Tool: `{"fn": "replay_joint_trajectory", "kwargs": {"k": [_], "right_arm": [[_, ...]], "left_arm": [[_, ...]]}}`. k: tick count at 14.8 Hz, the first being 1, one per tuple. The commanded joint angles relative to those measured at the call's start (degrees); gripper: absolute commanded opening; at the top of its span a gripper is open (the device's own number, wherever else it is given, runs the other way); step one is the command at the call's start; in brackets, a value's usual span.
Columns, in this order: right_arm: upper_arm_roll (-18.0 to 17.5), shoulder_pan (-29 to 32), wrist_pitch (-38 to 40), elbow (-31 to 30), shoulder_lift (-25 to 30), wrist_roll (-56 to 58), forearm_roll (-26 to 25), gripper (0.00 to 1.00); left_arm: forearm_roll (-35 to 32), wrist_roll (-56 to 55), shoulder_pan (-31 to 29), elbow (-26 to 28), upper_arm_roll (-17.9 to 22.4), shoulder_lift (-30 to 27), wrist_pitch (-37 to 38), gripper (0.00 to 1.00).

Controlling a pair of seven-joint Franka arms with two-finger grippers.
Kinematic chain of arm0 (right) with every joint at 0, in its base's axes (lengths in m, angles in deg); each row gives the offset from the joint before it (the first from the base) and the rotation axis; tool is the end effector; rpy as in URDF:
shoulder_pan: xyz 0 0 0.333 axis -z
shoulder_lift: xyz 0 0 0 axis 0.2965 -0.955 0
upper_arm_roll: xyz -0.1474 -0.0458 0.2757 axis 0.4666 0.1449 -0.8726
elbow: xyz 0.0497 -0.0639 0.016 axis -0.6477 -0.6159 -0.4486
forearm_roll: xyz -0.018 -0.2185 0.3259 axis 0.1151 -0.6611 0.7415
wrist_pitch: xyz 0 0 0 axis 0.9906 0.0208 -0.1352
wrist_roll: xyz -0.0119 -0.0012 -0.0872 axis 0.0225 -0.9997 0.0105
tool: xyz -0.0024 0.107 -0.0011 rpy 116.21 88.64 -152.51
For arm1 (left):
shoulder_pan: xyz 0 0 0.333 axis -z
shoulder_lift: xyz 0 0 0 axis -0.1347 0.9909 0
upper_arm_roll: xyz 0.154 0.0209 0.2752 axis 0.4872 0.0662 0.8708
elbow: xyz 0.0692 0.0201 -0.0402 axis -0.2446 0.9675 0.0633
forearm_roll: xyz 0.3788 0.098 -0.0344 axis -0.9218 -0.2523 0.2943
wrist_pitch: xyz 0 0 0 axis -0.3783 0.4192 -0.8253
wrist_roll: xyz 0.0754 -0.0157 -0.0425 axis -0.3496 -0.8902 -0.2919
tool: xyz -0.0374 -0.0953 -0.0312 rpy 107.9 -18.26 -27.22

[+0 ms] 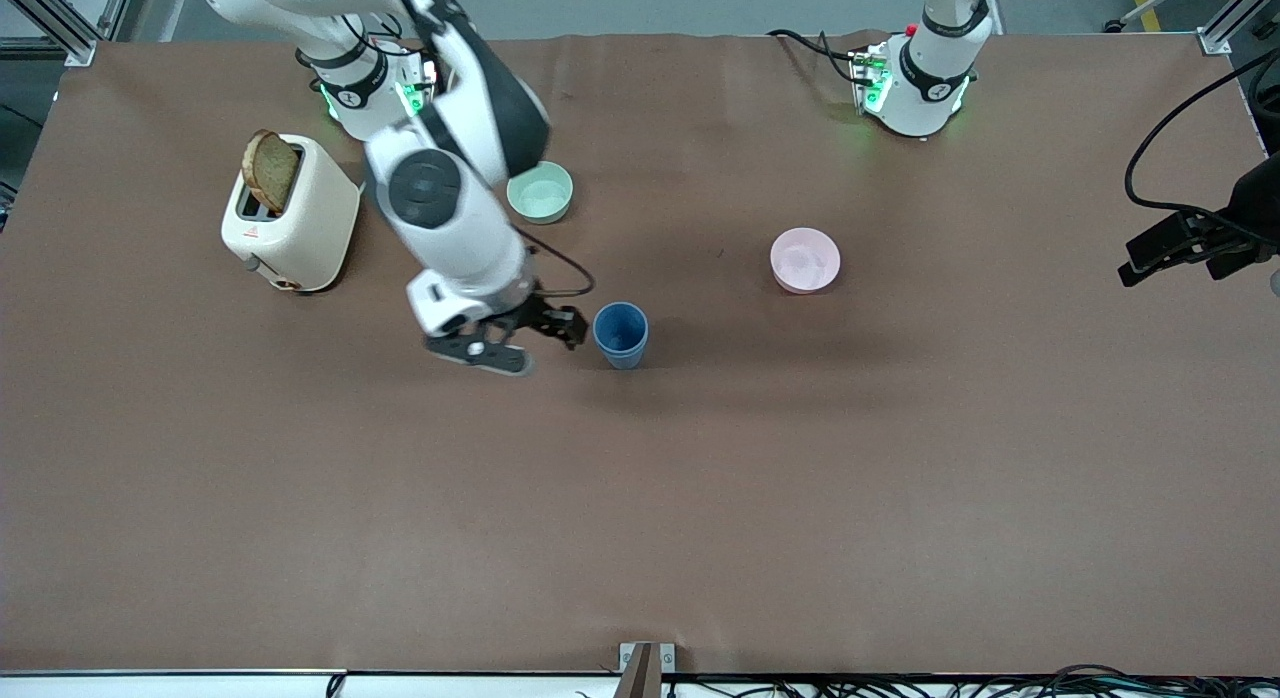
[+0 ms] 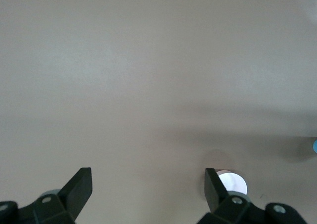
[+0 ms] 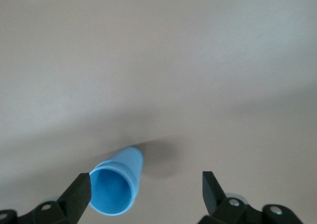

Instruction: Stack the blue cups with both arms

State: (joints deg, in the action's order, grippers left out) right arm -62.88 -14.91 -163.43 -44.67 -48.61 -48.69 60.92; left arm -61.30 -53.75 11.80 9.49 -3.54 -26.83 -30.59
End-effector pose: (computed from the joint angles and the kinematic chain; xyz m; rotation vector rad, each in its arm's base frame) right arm 0.5823 0.3286 0.4487 -2.9802 0.4287 -0.0271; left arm 0.5746 -0.0071 0.6254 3.1007 0.1116 0.0826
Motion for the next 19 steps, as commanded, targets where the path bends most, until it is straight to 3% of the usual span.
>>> {"fn": "replay_joint_trajectory", "kwargs": {"k": [1,5,13,19], "right_arm": [[-1.0,8.5,4.8,-2.2,7.0,7.1,-0.6,1.00],[-1.0,17.4,9.9,-2.5,10.9,11.4,-10.0,1.00],[-1.1,33.4,16.3,-2.1,15.8,35.8,-10.4,1.00],[-1.1,38.7,23.6,-1.9,21.7,45.7,-10.0,1.00]], "left_arm": [[-0.2,0.7,-0.2,-0.3,-0.3,-0.7,1.1,1.00],[-0.1,0.5,-1.1,-0.4,-2.4,-0.8,1.2,1.00],[-0.1,0.1,-1.2,-1.9,-3.0,-0.6,1.2,1.00],[0.2,-0.5,-1.4,-2.1,-2.9,-0.4,1.2,1.00]]}}
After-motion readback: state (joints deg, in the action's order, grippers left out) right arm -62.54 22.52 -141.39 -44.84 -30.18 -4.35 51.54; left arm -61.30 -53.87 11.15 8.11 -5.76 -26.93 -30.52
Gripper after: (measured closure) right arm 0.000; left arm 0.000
